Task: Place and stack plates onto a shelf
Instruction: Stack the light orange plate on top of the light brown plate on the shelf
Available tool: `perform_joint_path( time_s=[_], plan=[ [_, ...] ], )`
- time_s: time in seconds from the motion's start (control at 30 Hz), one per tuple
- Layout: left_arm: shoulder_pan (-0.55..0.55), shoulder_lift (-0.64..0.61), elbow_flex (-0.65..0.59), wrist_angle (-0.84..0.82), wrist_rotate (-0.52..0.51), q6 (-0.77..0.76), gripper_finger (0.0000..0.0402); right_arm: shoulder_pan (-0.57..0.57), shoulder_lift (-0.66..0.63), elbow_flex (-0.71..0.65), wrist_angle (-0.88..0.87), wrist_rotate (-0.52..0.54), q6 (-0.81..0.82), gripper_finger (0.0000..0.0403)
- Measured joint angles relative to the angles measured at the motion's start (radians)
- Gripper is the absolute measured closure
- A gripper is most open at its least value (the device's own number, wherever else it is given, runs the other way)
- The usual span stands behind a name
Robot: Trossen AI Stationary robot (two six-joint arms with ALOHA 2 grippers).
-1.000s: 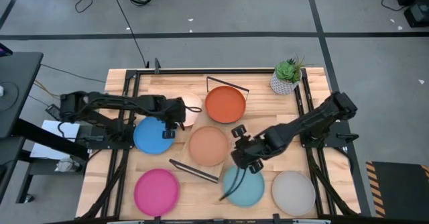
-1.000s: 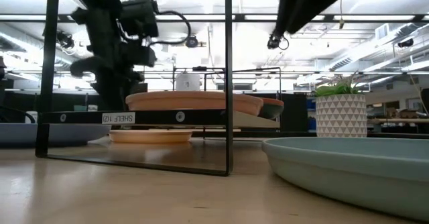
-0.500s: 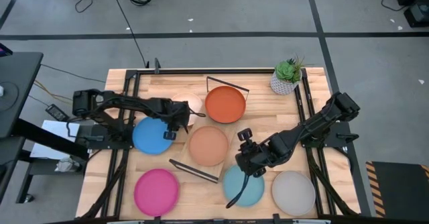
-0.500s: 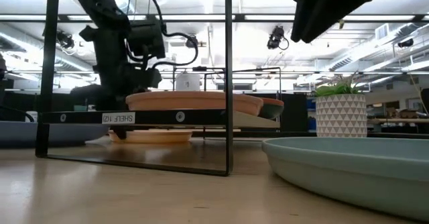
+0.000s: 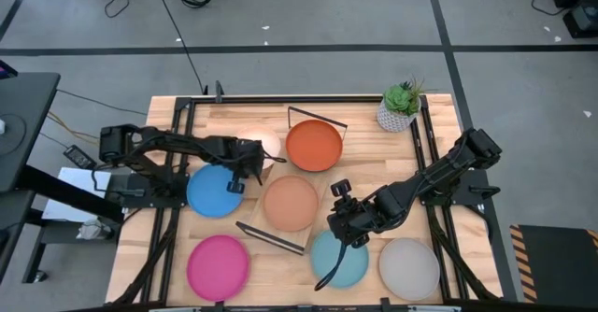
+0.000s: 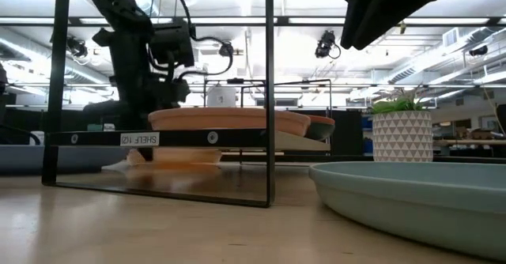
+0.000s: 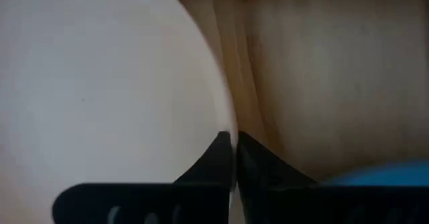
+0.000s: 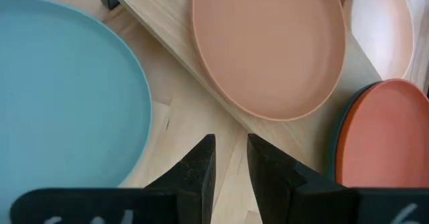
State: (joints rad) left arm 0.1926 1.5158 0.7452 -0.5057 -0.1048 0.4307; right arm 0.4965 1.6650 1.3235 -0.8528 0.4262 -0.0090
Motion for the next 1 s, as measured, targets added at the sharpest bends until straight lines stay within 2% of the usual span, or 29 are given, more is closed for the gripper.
perform_joint_path(
  time_s=[0.2, 0.4, 0.47, 0.53, 0.63, 0.7, 1.0],
  plan=[
    [0.001, -0.102, 0.0, -0.014, 0.012, -0.009, 0.0386, 0.0, 0.0, 0.0, 0.007, 0.0, -0.01, 0.0311],
    [0.0, -0.273, 0.001, -0.066, 0.041, -0.051, 0.0387, 0.0, 0.0, 0.0, 0.007, 0.003, -0.012, 0.0311],
    [-0.001, -0.331, 0.0, -0.108, 0.065, -0.068, 0.0386, 0.0, 0.0, 0.0, 0.003, 0.003, -0.012, 0.0311],
    [-0.01, -0.383, 0.001, -0.134, 0.132, -0.077, 0.0384, -0.001, -0.002, 0.0, -0.007, 0.007, -0.01, 0.0311],
    [-0.065, -0.44, 0.001, -0.16, 0.217, -0.009, 0.0384, -0.001, -0.017, 0.0, -0.021, 0.045, -0.01, 0.0311],
    [-0.119, -0.462, 0.001, -0.176, 0.214, 0.056, 0.0385, -0.002, -0.027, 0.0, -0.026, 0.056, -0.01, 0.0311],
    [-0.352, -0.477, 0.001, -0.168, 0.065, 0.414, 0.0384, -0.019, -0.051, 0.0, -0.015, 0.056, -0.011, 0.0311]
  ],
)
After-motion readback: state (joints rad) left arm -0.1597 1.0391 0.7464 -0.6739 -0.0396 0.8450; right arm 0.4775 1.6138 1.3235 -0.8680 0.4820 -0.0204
